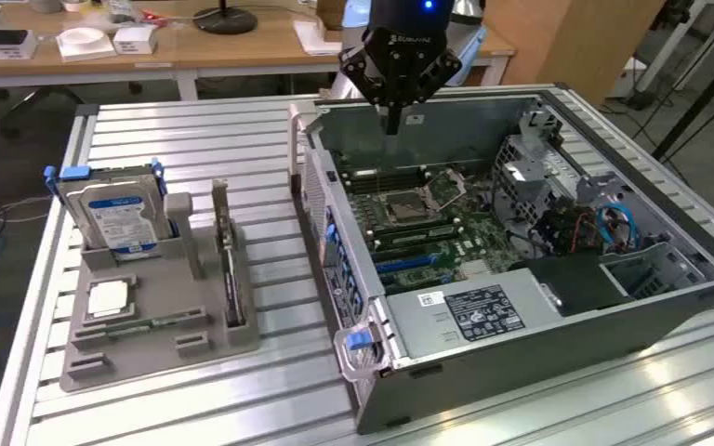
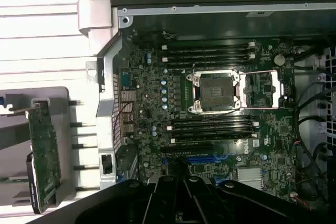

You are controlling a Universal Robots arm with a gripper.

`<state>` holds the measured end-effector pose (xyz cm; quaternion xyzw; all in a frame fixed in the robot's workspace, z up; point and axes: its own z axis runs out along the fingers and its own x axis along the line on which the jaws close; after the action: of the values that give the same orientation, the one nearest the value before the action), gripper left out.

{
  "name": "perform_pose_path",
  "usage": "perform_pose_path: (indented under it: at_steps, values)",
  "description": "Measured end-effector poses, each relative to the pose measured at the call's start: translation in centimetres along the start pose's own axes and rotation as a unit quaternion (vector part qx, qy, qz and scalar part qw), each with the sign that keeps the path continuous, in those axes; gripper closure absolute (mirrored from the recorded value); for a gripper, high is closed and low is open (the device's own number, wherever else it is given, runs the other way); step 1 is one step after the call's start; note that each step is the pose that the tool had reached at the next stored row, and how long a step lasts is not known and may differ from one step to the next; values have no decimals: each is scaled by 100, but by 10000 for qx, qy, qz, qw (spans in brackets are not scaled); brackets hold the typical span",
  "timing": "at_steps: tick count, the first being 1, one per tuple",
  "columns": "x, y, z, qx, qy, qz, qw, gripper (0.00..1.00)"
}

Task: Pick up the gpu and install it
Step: 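Reach for the gpu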

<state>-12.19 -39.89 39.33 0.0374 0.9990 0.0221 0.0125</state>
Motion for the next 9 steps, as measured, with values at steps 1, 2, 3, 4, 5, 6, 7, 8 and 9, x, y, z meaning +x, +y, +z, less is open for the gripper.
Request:
perform_pose_path:
  at_steps: [1,2,3,4,5,6,7,8,9]
  values:
    - [0,0,0,0,0,0,10000,89]
    - [0,0,0,0,0,0,10000,89]
    - [0,0,0,0,0,0,10000,89]
    - [0,0,0,0,0,0,10000,89]
    - [0,0,0,0,0,0,10000,89]
    - [0,0,0,0,0,0,10000,89]
    - [0,0,0,0,0,0,10000,89]
    - [1,0,0,0,0,0,10000,89]
    - [6,0,0,0,0,1,10000,89]
